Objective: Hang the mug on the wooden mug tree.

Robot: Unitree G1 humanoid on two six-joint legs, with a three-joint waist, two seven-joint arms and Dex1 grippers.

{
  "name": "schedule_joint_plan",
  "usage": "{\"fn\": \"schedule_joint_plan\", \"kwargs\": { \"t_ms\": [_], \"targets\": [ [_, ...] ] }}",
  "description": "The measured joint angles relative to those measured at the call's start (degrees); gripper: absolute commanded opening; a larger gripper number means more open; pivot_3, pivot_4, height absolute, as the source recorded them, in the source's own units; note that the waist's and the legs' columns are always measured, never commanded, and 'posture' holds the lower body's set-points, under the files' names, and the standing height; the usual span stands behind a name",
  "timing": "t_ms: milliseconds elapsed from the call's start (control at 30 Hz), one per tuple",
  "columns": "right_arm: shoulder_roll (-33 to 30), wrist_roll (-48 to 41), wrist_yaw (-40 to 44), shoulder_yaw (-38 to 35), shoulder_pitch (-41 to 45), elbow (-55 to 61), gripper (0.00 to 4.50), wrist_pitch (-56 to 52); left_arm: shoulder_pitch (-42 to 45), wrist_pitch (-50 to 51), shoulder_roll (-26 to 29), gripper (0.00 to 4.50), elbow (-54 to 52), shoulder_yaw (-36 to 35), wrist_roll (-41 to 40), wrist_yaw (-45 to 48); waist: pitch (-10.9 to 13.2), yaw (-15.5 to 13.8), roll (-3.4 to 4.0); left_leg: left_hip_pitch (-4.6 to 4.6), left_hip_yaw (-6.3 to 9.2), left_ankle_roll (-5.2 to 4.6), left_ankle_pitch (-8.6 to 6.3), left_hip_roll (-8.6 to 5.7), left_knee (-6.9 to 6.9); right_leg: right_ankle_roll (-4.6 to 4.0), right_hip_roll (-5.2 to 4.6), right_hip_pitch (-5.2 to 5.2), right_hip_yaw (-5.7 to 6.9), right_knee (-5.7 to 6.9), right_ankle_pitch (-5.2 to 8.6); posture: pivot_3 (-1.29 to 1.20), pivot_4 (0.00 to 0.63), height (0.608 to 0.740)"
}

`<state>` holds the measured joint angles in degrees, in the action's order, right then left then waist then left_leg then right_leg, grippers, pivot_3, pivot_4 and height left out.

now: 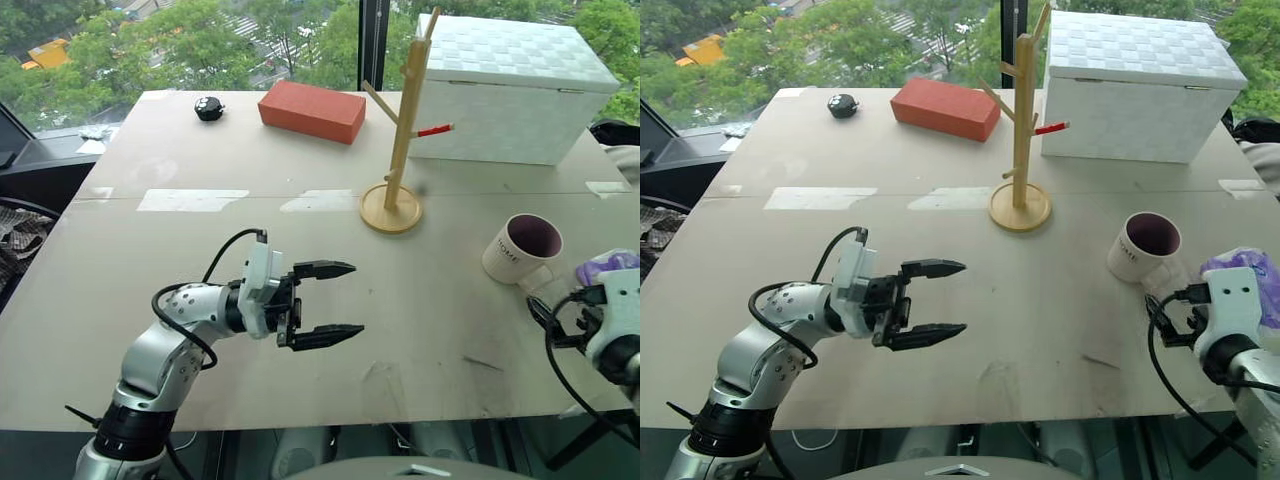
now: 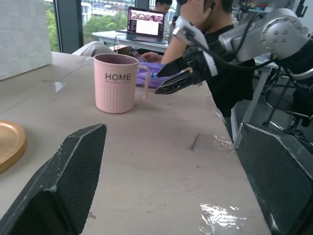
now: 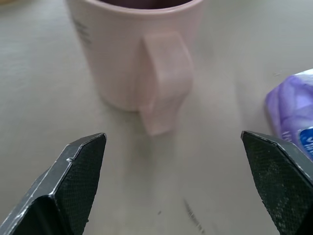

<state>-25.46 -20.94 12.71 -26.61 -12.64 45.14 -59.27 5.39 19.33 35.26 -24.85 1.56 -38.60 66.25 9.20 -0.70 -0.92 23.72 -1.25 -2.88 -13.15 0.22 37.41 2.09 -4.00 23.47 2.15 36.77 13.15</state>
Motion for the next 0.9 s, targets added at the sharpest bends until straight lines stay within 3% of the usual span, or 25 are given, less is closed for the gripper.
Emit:
{"fn": "schedule_joint_plan", "kwargs": {
  "t_ms": [133,233,500,767,900],
  "targets": [
    [2.2,5.1,-4.7,4.1,3.4,-5.6,4.48,4.8,-1.4,0.1,0.1,4.50,-1.8,0.1,0.0,-0.5,0.0,-0.1,0.05,0.05,-0.05,0.00,0.00,0.00,-0.04,-0.08,0.20,0.08,-0.04,0.01,-0.04,0.00,0.150,0.740],
    [3.9,7.4,-6.3,6.0,5.1,-9.3,3.67,8.2,-1.3,0.0,0.1,4.50,-1.4,0.1,0.1,-0.3,0.0,-0.2,0.04,0.05,-0.04,0.00,0.00,0.00,-0.03,-0.02,0.24,0.07,-0.05,0.01,-0.01,0.00,0.150,0.740],
    [4.8,11.3,-7.7,8.5,7.1,-14.7,0.04,13.5,-2.6,-0.9,0.0,4.50,-1.3,-0.3,0.2,-0.8,0.0,-0.1,0.05,0.02,-0.10,0.00,0.00,0.02,-0.03,0.00,0.30,0.09,-0.12,0.02,0.00,0.00,0.150,0.740],
    [2.2,11.1,-3.3,8.6,8.2,-16.0,0.04,18.4,-2.1,-1.1,-1.0,4.50,-1.2,-0.5,0.4,-2.9,0.0,-0.1,0.05,0.02,-0.13,-0.01,0.01,0.03,-0.01,0.01,0.32,0.07,-0.19,0.03,-0.01,0.00,0.150,0.740],
    [-5.1,5.6,8.1,8.1,12.7,-18.1,0.04,21.9,-2.9,-6.0,-8.1,4.50,2.3,-4.7,0.1,-6.6,0.0,0.5,0.10,-0.06,-0.30,-0.02,0.00,0.05,0.00,0.05,0.37,0.09,-0.25,0.04,-0.10,0.00,0.150,0.740]
  ]
}}
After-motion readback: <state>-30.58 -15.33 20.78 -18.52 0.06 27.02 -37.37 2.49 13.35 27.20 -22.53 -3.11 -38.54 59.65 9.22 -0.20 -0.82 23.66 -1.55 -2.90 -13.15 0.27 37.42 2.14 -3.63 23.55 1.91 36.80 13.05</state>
